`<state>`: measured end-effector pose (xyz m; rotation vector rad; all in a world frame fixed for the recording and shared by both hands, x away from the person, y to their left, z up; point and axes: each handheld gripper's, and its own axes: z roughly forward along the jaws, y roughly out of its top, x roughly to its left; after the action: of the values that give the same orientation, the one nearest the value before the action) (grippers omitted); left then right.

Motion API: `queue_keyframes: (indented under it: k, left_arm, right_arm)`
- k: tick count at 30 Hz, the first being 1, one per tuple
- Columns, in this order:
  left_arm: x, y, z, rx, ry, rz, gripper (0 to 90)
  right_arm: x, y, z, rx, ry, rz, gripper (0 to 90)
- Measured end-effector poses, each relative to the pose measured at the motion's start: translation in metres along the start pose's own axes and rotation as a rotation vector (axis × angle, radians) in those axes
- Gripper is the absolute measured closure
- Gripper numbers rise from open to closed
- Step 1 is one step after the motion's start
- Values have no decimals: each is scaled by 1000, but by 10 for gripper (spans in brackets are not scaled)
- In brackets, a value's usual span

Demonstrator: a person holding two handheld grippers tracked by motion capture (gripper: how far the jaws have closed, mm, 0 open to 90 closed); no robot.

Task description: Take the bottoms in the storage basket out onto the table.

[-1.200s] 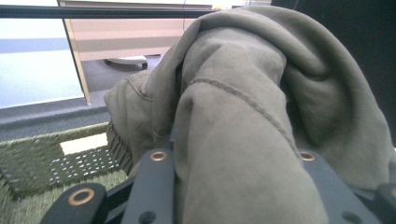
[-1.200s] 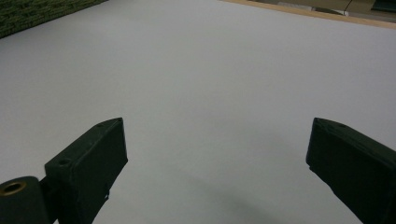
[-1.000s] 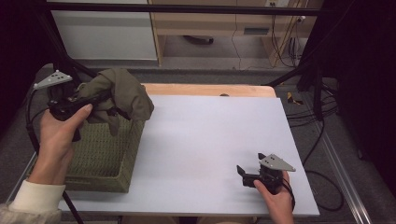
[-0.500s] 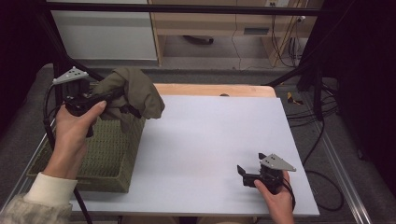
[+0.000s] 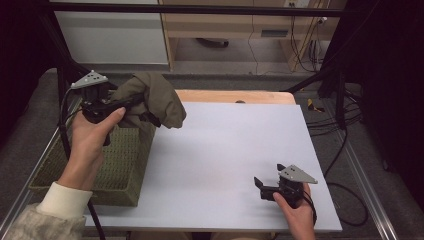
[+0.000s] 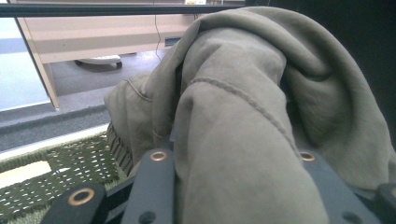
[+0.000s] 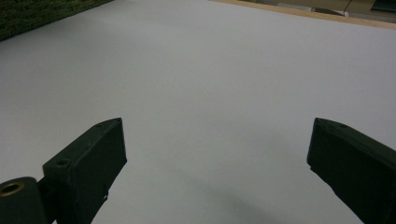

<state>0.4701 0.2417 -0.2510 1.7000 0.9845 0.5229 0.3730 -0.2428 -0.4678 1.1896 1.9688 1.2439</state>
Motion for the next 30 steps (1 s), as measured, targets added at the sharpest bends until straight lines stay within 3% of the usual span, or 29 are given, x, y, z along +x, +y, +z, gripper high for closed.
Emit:
queue_keyframes:
  k: [30]
  left_arm:
    - [-30, -2, 42, 44, -59, 13, 663]
  right_arm:
    - [-1, 0, -1, -8, 5, 1, 48]
